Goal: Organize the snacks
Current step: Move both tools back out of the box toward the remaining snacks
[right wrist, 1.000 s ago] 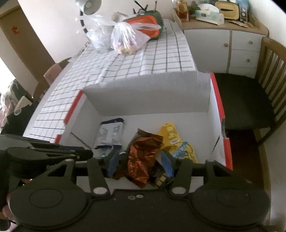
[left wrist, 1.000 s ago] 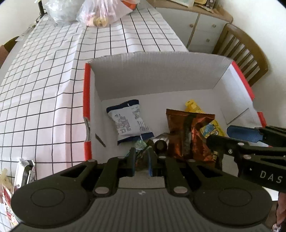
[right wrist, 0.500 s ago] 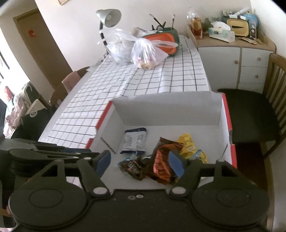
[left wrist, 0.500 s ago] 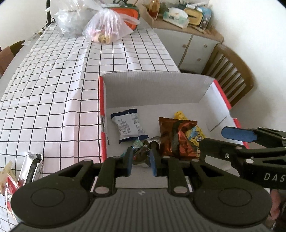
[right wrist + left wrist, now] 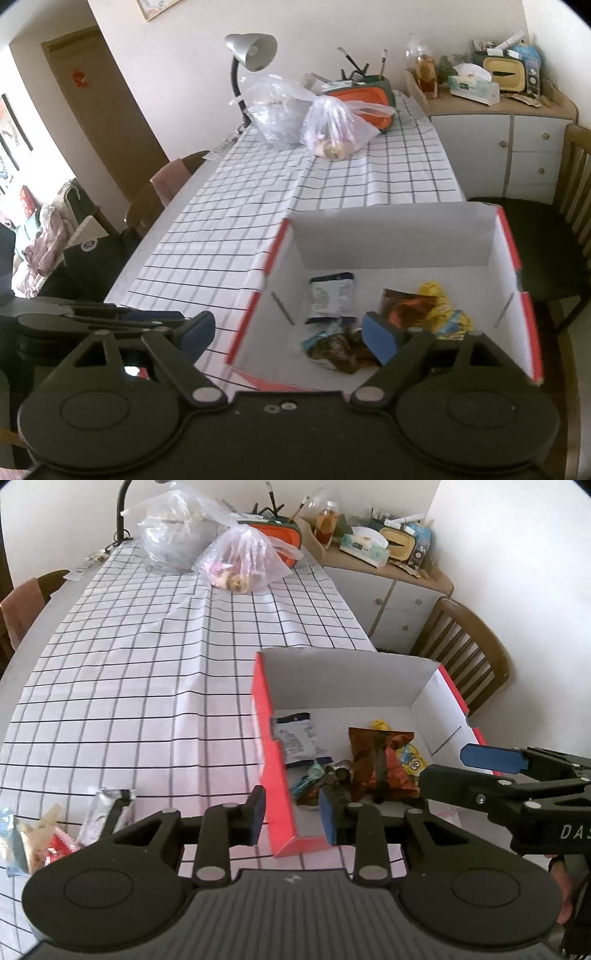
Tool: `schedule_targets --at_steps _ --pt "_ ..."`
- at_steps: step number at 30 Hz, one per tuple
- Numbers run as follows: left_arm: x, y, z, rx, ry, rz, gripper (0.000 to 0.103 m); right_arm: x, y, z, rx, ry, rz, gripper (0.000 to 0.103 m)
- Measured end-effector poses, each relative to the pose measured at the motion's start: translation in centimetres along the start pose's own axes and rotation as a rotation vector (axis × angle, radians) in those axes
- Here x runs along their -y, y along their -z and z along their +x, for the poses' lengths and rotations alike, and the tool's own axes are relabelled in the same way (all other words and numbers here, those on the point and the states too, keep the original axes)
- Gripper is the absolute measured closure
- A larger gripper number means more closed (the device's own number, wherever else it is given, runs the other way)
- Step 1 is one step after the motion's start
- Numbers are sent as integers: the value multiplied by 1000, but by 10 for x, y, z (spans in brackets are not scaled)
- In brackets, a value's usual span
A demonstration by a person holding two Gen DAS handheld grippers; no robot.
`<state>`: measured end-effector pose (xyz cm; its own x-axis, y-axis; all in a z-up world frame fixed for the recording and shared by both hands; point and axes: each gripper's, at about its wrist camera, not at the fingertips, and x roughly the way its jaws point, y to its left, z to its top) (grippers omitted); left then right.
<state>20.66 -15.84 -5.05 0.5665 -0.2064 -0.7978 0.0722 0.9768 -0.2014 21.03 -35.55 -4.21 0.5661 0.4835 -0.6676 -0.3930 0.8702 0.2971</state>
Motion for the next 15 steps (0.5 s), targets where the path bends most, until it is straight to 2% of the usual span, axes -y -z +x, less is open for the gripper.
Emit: schedule_targets --at_steps 1,2,4,7,10,15 --pt "-5 1 -3 3 4 -2 64 -7 1 1 1 -1 -1 16" --pt "-12 3 -7 10 8 -7 52 -13 2 3 0 -2 -1 15" --pt "-25 6 -16 31 12 -16 42 -25 4 6 -2 -6 -1 10" --pt "-45 10 -25 39 10 -28 40 -43 7 11 -7 -14 -7 9" --pt "-69 16 -34 55 -11 -45 34 -61 10 18 -8 -18 -16 6" --pt "-110 23 -48 69 -40 -74 31 -91 18 32 -28 -1 -32 2"
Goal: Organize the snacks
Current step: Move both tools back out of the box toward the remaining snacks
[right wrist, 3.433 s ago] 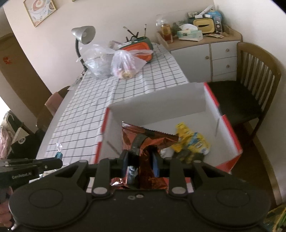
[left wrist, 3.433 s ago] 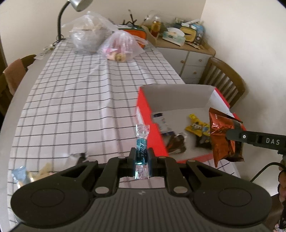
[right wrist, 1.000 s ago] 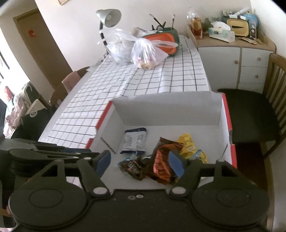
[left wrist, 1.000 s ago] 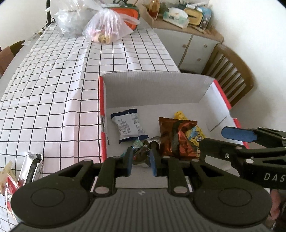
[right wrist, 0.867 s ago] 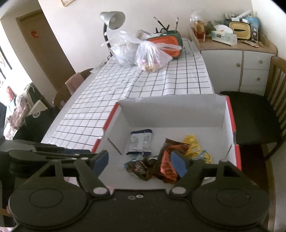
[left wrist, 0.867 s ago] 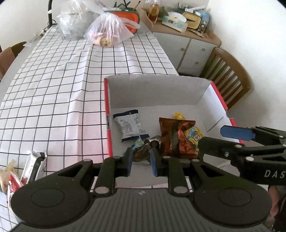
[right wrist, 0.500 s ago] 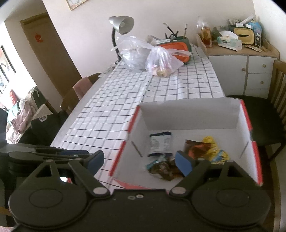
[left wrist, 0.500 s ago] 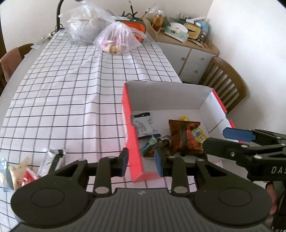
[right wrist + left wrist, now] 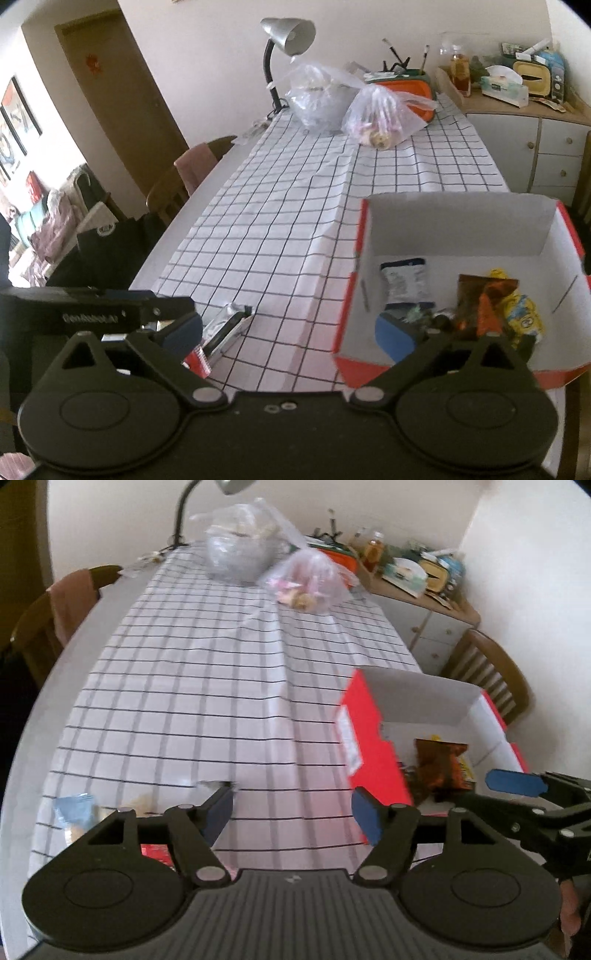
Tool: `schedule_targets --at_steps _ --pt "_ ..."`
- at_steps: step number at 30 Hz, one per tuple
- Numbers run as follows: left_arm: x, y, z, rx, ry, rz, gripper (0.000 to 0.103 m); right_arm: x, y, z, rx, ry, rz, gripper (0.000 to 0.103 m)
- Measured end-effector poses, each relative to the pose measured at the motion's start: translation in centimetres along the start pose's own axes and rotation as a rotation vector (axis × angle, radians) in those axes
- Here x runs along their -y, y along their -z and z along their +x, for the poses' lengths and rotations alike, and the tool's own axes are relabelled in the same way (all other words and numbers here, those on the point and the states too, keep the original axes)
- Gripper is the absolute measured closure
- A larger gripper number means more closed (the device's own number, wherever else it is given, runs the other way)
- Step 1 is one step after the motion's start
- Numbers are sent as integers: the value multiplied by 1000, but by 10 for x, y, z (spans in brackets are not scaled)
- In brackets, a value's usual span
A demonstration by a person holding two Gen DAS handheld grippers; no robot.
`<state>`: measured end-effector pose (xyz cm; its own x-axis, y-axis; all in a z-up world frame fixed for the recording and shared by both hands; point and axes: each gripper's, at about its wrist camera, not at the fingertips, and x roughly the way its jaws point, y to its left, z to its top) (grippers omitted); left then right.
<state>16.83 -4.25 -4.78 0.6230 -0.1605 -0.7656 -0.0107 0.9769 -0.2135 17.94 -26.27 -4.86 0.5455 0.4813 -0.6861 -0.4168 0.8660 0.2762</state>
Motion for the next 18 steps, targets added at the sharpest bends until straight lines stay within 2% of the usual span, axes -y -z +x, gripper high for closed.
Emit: schedule_targets --at_steps 10,18 --pt "-89 11 -13 -16 -81 -62 30 -47 21 41 -69 -5 43 2" --pt "-150 20 3 -73 -157 -91 30 -84 36 80 -145 -11 66 2"
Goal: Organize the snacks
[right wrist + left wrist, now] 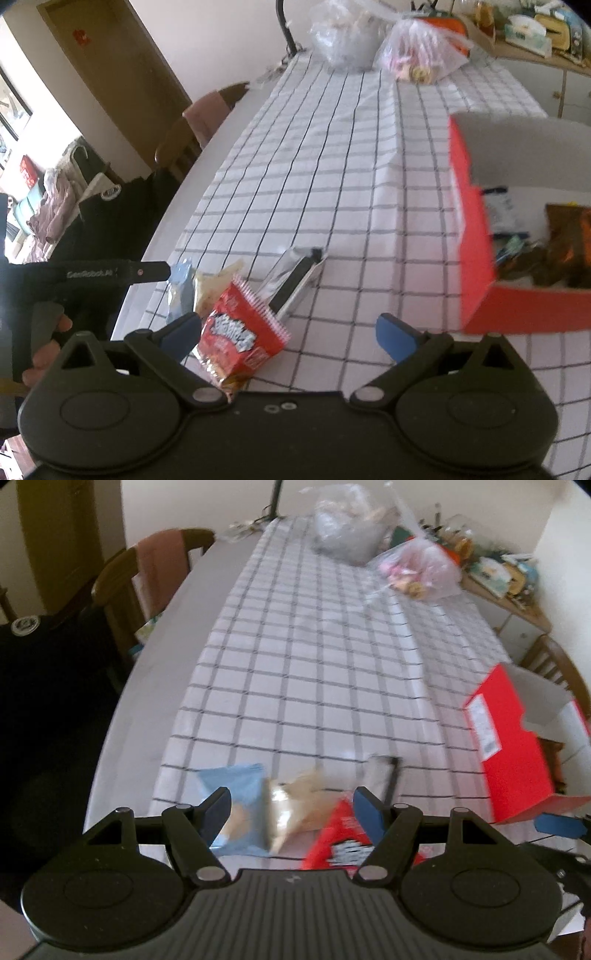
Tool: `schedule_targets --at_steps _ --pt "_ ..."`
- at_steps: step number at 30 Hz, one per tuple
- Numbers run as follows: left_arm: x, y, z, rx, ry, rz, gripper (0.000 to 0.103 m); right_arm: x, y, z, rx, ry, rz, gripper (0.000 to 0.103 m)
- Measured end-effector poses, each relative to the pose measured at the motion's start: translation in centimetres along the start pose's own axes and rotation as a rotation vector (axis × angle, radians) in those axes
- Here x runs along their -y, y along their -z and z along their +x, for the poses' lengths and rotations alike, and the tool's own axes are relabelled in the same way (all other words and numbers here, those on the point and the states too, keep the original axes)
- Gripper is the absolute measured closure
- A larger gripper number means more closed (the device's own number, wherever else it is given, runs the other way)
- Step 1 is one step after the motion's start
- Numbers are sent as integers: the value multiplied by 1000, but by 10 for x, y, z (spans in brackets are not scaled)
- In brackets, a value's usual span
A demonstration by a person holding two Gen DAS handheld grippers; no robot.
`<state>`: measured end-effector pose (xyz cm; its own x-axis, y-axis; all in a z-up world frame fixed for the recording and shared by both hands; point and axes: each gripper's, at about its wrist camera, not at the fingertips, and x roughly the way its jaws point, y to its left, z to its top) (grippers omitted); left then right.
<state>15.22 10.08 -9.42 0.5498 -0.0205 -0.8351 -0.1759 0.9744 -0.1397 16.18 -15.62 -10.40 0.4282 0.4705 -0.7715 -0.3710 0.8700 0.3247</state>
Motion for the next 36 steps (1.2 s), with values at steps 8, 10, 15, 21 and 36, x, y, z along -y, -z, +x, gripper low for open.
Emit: schedule_targets --at_steps 8,10,15,21,36 --pt "-39 8 32 -75 -52 -13 30 -31 9 46 -85 37 40 2" --pt "-44 10 36 -88 -59 -8 30 -37 11 58 -109 43 63 2" --pt "-53 14 42 -102 -63 -5 30 -45 16 83 -146 133 190 2" --pt "-55 14 43 -99 -67 5 30 -48 16 103 -169 197 371 3" --pt "-63 7 59 -125 -74 -15 31 -61 10 135 -180 319 290 4"
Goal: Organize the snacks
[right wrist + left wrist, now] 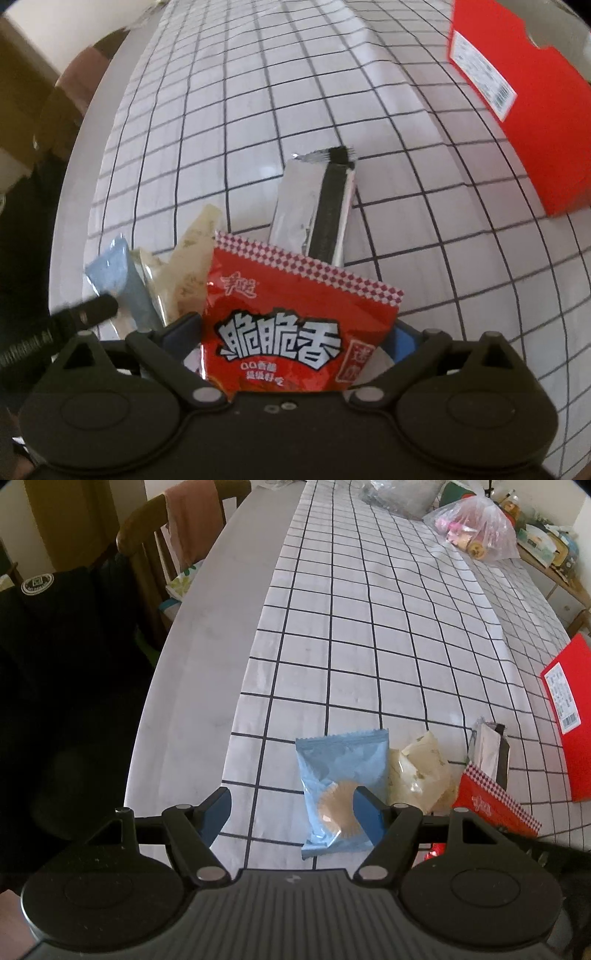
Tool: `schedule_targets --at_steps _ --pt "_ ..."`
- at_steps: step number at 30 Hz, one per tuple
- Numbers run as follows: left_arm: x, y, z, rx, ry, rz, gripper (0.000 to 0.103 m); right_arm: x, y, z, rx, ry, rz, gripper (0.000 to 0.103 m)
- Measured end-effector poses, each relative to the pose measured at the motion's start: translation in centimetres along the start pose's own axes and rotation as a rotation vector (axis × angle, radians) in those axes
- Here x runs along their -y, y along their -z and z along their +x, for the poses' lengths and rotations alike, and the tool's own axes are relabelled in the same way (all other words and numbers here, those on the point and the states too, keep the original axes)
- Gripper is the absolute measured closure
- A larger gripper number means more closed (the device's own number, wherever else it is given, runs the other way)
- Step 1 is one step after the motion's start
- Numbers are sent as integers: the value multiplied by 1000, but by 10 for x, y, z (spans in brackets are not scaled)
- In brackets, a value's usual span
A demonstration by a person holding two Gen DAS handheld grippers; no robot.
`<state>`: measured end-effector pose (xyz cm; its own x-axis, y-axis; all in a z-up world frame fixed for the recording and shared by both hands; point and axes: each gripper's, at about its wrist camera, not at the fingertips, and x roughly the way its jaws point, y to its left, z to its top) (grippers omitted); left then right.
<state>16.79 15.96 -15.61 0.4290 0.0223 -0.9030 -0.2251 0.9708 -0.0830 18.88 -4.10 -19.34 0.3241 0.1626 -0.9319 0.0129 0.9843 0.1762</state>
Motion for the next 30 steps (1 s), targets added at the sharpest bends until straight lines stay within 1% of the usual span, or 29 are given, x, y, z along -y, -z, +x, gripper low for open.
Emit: schedule_targets --at_steps 3,6,8,10,15,17,18,19,20,24,26,30 --pt "-2 -3 3 -5 17 -11 31 -9 2 1 17 15 -94 6" --pt "3 -4 6 -12 30 5 31 -14 6 1 23 28 -190 7" --pt "7 -5 8 -21 40 14 31 -13 8 -1 22 29 -228 8" --pt "12 -7 10 -28 36 23 31 -10 10 -2 20 28 -252 9" --pt "19 -14 22 -77 19 15 31 2 10 -4 2 -1 -252 13" --pt "19 -16 28 -107 8 -1 33 4 10 -6 0 -9 -252 15" --pt "18 -15 31 -119 5 -9 36 7 11 -6 -2 -14 -252 16" --pt "16 -15 34 -133 1 -20 42 9 11 -6 -3 -20 -250 18" --pt "15 -15 36 -146 5 -35 45 11 11 -6 -4 -26 -247 19" --pt "15 -13 35 -141 -4 -43 50 15 12 -10 -8 -53 -242 25" --pt "15 -12 34 -139 0 -54 56 16 14 -13 -4 -59 -247 29" --pt "16 -8 31 -129 -2 -60 57 19 15 -17 5 -74 -252 32"
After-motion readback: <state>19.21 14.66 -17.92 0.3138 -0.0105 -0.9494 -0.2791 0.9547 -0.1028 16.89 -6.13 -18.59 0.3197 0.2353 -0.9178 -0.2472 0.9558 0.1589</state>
